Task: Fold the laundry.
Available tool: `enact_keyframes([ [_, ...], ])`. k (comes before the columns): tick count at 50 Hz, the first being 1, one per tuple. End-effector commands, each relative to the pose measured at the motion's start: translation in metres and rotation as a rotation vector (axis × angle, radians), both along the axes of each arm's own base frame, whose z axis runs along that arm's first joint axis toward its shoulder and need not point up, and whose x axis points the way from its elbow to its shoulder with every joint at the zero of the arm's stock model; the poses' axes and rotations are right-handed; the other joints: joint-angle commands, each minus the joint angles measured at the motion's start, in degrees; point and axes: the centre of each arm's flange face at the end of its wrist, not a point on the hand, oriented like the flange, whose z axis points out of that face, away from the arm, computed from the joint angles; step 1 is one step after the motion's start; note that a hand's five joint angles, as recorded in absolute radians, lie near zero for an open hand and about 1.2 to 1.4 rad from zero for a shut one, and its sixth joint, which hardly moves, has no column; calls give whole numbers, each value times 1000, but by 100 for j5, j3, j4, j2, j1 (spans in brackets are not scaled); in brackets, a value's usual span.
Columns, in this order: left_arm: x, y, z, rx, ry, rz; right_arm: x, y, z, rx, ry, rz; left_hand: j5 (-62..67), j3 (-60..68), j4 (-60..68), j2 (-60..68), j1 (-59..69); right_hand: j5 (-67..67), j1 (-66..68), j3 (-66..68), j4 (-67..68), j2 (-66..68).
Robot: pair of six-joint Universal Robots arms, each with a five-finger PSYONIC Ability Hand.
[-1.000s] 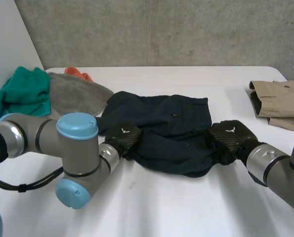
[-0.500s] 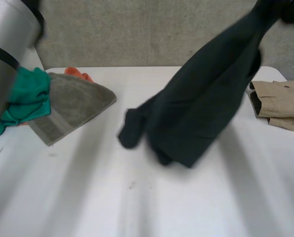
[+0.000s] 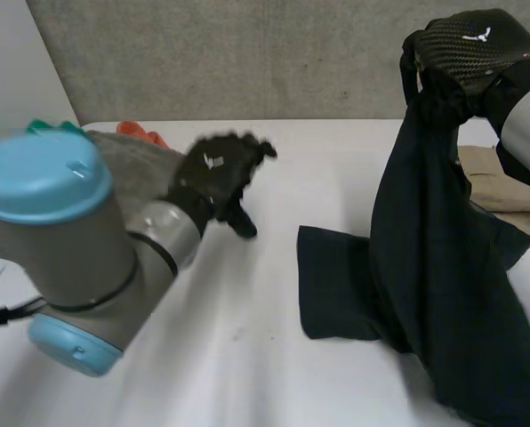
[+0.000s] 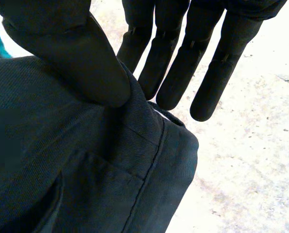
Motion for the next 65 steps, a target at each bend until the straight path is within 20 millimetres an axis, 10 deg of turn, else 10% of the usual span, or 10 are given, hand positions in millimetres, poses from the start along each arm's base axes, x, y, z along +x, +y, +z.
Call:
enact_keyframes([
  [1,-10,-5,-58,177,-23,-39,11,17,2,-4,-2,51,-337,-420,-408,-405,-483,1181,1638,1193,1137,1244],
  [21,-86,46,-112,271,-22,-367,14,67,52,-145,-88,131,-220,-303,-291,-288,-366,1181,1638,1193,1137,1244],
  [25,-97,52,-118,280,-16,-387,13,67,55,-155,-93,119,1256,1172,1185,1187,1109,1181,1638,1193,1137,1244],
  [29,-97,50,-115,283,0,-378,10,63,52,-151,-85,94,6299,6215,6228,6230,6152,1181,1638,1193,1137,1244],
  [35,-77,15,-64,148,45,-198,10,61,42,-136,-46,88,6305,6222,6234,6237,6159,1181,1638,1193,1137,1244],
  [44,-7,-64,6,-139,-50,30,-8,44,-19,-24,170,5,6305,6222,6234,6237,6159,1181,1638,1193,1137,1244],
  [59,-26,-131,-58,-293,-219,-41,4,10,-153,271,169,-14,6305,6222,6234,6237,6159,1181,1638,1193,1137,1244],
  [63,-35,-129,-62,-331,-198,-38,5,-2,-176,307,188,-58,-695,-778,-766,-763,-841,1181,1638,1193,1137,1244],
  [65,-37,-124,-65,-323,-197,-38,5,-5,-178,305,196,-79,-456,-540,-527,-525,-603,1181,1638,1193,1137,1244],
])
